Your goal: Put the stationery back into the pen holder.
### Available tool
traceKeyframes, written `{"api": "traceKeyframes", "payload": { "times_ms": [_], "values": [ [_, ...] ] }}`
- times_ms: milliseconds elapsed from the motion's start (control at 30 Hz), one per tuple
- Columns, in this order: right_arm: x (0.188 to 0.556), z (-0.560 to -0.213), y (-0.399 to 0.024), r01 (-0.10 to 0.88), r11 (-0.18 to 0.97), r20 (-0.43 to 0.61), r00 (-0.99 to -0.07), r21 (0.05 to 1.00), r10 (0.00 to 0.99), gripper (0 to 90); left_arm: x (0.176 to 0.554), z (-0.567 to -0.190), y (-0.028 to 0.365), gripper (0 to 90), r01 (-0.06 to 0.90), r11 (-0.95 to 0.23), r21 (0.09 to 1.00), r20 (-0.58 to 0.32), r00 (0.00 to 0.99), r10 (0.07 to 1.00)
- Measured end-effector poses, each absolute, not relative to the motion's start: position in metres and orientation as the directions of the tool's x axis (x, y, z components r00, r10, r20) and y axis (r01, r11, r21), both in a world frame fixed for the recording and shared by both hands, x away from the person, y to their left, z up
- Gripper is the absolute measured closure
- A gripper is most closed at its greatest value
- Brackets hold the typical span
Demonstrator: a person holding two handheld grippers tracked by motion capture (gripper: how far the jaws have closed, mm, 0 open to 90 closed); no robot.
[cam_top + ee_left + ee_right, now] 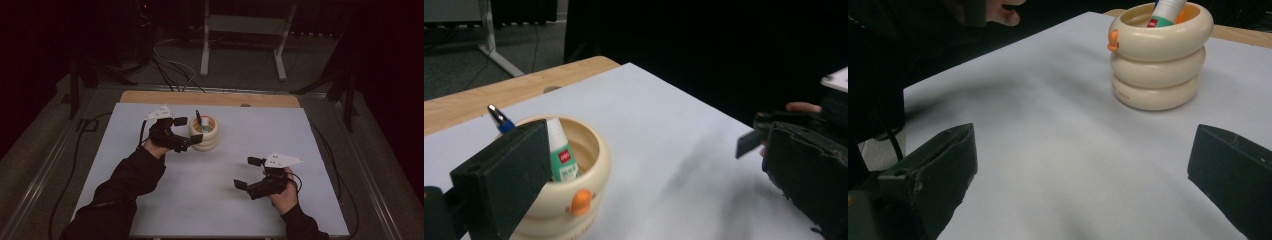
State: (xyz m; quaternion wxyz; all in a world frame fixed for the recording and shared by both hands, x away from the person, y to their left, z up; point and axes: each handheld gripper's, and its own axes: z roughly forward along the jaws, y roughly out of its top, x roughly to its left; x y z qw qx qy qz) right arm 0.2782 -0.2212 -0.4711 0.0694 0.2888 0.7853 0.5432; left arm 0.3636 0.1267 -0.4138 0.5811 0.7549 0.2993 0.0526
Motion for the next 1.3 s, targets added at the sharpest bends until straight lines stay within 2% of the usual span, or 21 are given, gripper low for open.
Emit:
{"api": "traceKeyframes", "payload": {
  "times_ms": [467,867,967,1300],
  "values": [
    [0.277,-0.471,-0.222,0.386,0.237,0.214,-0.82,0.892,0.531,0.0,0.325,-0.424,0.158,0.2,0.375,-0.159,0.913,-0.25,0.824,0.509],
    [0.277,-0.472,-0.222,0.381,0.243,0.209,-0.824,0.892,0.526,0.0,0.297,-0.456,0.179,0.2,0.375,-0.151,0.915,-0.249,0.816,0.522],
    [0.277,-0.472,-0.222,0.383,0.245,0.209,-0.824,0.891,0.527,0.0,0.291,-0.463,0.185,0.2,0.354,-0.168,0.92,-0.226,0.83,0.51],
    [0.277,-0.474,-0.22,0.384,0.256,0.205,-0.826,0.887,0.526,0.0,0.268,-0.492,0.21,0.2,0.393,-0.232,0.89,-0.218,0.813,0.54]
  ]
}}
